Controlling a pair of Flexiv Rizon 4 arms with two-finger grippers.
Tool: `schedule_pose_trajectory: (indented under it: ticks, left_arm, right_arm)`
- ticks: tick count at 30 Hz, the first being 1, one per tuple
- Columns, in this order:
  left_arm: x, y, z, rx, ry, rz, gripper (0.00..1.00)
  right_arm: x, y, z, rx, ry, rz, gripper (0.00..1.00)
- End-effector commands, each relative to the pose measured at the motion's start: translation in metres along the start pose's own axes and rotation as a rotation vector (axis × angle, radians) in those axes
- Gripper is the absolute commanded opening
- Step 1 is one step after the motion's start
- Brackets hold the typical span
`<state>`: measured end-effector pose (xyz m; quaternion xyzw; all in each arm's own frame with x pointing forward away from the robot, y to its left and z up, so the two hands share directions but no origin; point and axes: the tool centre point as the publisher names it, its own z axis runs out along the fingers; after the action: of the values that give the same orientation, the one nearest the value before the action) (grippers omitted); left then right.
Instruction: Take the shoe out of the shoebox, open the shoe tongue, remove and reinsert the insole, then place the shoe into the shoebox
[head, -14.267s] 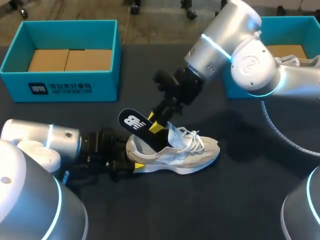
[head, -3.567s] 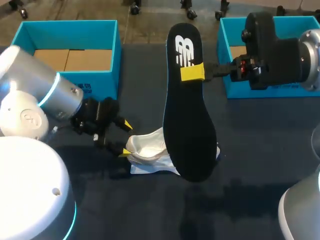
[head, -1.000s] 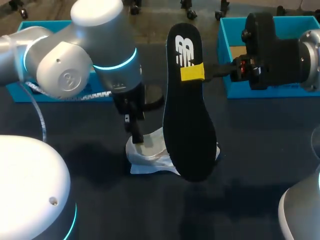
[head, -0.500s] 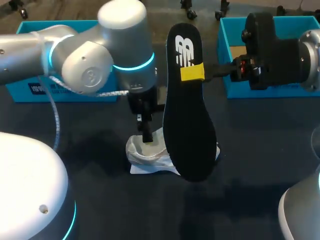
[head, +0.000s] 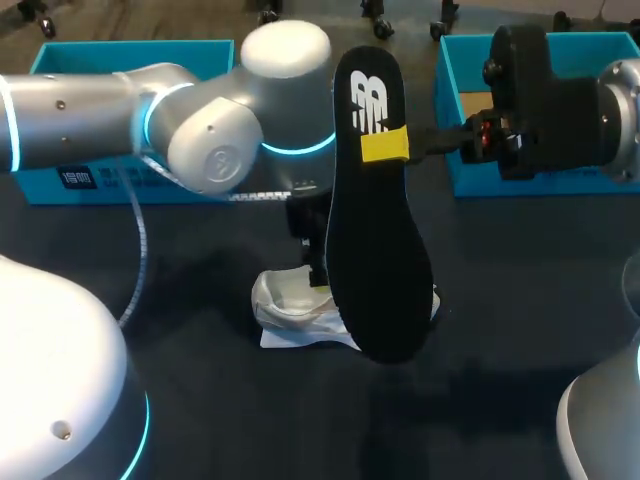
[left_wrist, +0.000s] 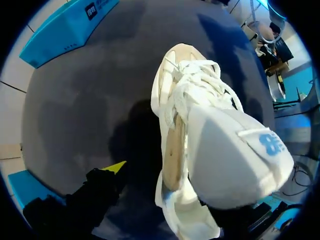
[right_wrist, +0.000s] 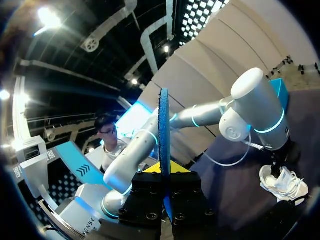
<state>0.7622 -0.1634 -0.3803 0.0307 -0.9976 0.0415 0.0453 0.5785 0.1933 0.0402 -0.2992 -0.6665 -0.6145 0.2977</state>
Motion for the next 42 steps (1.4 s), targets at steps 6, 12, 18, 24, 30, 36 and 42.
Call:
schedule_pose_trajectory:
  ticks: [6, 12, 18, 24, 30, 36, 42]
  left_arm:
    - [0.005, -0.011, 0.019, -0.003, 0.024, 0.016, 0.18]
    - [0.009, -0.014, 0.026, -0.003, 0.045, 0.021, 0.00]
    - [0.011, -0.015, 0.016, -0.006, 0.061, 0.091, 0.00]
    - [0.004, -0.018, 0.005, 0.004, 0.203, 0.254, 0.00]
    - [0.004, -0.024, -0.004, -0.105, 0.335, 0.523, 0.00]
    - [0.010, -0.027, -0.020, -0.176, 0.396, 0.848, 0.00]
    - [0.010, -0.027, -0.029, -0.231, 0.438, 1.193, 0.00]
  right_arm:
    - [0.008, -0.006, 0.005, -0.088, -0.009, 0.001, 0.00]
    - [0.008, -0.006, 0.005, -0.088, -0.009, 0.001, 0.00]
    - [0.008, -0.006, 0.005, -0.088, -0.009, 0.001, 0.00]
    - [0.008, -0.006, 0.005, -0.088, -0.009, 0.001, 0.00]
    - [0.008, -0.006, 0.005, -0.088, -0.009, 0.001, 0.00]
    - [0.008, -0.006, 0.005, -0.088, -0.009, 0.001, 0.00]
    - [0.008, -0.006, 0.005, -0.088, -0.009, 0.001, 0.00]
